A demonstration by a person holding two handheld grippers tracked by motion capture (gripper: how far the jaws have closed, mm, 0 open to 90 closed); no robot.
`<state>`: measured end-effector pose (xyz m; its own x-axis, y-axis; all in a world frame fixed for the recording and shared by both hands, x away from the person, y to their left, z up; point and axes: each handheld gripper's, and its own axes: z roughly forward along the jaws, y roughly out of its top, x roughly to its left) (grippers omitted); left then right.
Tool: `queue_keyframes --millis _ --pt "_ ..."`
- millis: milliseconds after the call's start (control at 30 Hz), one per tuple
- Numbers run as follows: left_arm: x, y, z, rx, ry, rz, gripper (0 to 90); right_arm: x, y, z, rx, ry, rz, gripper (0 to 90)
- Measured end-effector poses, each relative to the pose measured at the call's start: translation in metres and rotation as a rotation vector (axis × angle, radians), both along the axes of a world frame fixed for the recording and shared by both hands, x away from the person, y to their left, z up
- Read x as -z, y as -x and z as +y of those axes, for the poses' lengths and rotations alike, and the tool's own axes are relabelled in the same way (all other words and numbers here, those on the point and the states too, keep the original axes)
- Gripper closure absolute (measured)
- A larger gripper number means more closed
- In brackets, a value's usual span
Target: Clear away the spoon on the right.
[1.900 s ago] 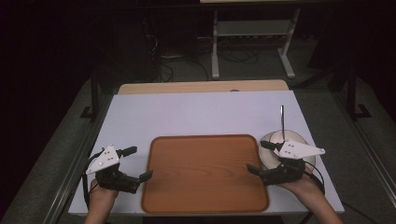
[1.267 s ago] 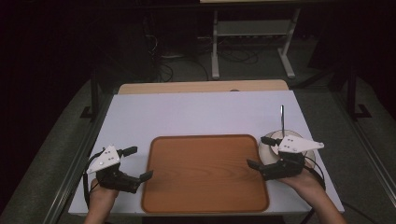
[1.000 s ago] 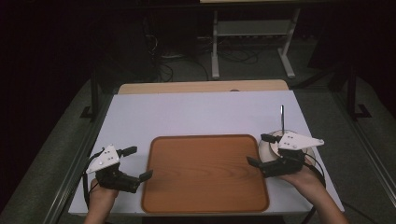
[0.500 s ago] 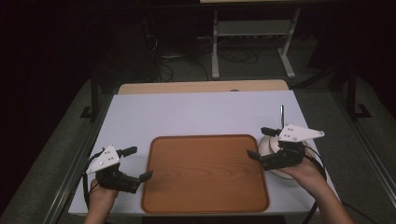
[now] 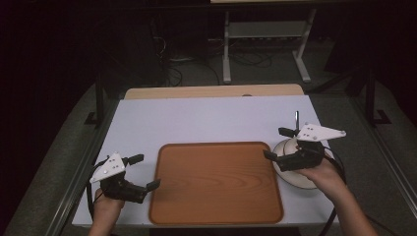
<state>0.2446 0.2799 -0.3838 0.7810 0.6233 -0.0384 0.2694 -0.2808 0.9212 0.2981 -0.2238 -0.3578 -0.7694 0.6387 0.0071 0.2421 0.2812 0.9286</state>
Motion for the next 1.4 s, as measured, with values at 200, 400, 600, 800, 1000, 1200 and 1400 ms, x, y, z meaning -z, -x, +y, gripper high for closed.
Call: queue_keyframes --millis 200,400,600,800,1000,1200,1400 --pt "0.000 0.000 0.000 0.000 0.001 0.001 0.0 -0.003 -0.008 -0.003 0.012 0.000 0.003 6.9" --pt "0.000 0.000 0.001 -0.001 -0.001 0.004 0.0 -0.006 -0.013 -0.007 0.018 -0.004 0.009 6.9" --pt "0.000 0.001 0.002 -0.008 0.002 0.003 0.0 -0.010 -0.020 -0.008 0.019 -0.002 0.011 7.0" --pt "0.000 0.001 0.002 -0.013 0.007 0.003 0.0 -0.014 -0.028 -0.007 0.026 -0.001 0.006 7.1" --pt "0.000 0.000 0.003 -0.011 0.007 0.005 0.0 -0.019 -0.035 -0.008 0.038 -0.012 0.000 7.2" --pt "0.000 0.000 0.003 -0.012 0.008 0.007 0.0 -0.021 -0.048 -0.011 0.058 -0.032 0.019 7.4" --pt "0.001 -0.001 0.003 -0.007 0.009 0.006 0.0 -0.021 -0.057 -0.018 0.071 -0.023 0.032 13.0"
